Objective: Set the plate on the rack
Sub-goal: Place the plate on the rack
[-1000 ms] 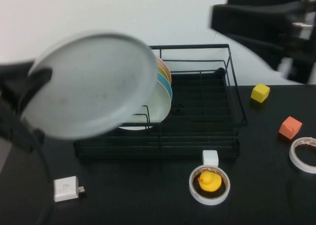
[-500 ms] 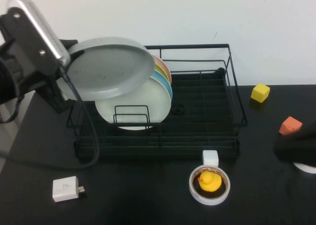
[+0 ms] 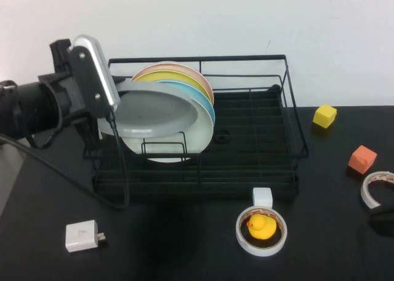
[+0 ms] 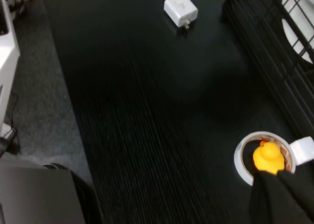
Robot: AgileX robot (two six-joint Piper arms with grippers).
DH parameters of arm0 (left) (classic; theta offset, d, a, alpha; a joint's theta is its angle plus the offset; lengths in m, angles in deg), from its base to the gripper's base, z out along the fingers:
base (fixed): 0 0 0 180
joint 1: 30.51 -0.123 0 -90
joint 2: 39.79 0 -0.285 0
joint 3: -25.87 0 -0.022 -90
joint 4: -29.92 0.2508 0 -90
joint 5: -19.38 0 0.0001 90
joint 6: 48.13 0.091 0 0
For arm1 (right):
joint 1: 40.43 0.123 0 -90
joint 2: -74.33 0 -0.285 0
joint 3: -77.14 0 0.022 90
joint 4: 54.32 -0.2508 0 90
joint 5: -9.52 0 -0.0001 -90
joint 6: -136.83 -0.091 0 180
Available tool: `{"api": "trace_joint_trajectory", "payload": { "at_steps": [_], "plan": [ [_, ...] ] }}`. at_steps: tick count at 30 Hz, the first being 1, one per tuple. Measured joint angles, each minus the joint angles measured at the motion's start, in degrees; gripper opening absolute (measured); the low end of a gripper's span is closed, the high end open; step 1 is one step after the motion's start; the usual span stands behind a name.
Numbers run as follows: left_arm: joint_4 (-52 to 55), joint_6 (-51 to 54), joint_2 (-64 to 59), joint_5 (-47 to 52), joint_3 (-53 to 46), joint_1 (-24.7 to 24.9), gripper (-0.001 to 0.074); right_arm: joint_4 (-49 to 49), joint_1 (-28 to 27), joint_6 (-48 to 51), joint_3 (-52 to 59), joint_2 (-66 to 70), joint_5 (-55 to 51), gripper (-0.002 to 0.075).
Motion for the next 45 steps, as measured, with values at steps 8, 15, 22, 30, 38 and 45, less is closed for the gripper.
{"api": "trace_joint_trajectory", "payload": {
  "at_steps": [8,15,22,30,38,45],
  "plan": [
    [-0.31,1.97,-3.52,3.19,0.08,0.04,0.0075,0.96,0.0,-0.9,0.0,0.0,-0.14,-0.0001],
    [-0.43,1.97,-5.02,4.41,0.55,0.17,0.0074,0.96,0.0,-1.18,0.0,0.0,-0.14,-0.0001],
    [-0.21,1.97,-5.14,5.74,2.4,0.17,0.0074,0.96,0.0,-1.58,0.0,0.0,-0.14,-0.0001],
    [-0.33,1.97,-5.44,5.27,3.97,0.17,0.0074,0.96,0.0,-1.58,0.0,0.0,0.1,-0.0001],
    [-0.33,1.97,-9.53,5.08,3.99,0.17,0.0074,0.96,0.0,-2.05,0.0,0.0,0.22,-0.0002],
    [-0.33,1.12,-10.31,4.95,4.09,0.17,0.0274,0.96,0.0,-2.14,0.0,0.0,0.35,-0.0002]
  ]
}}
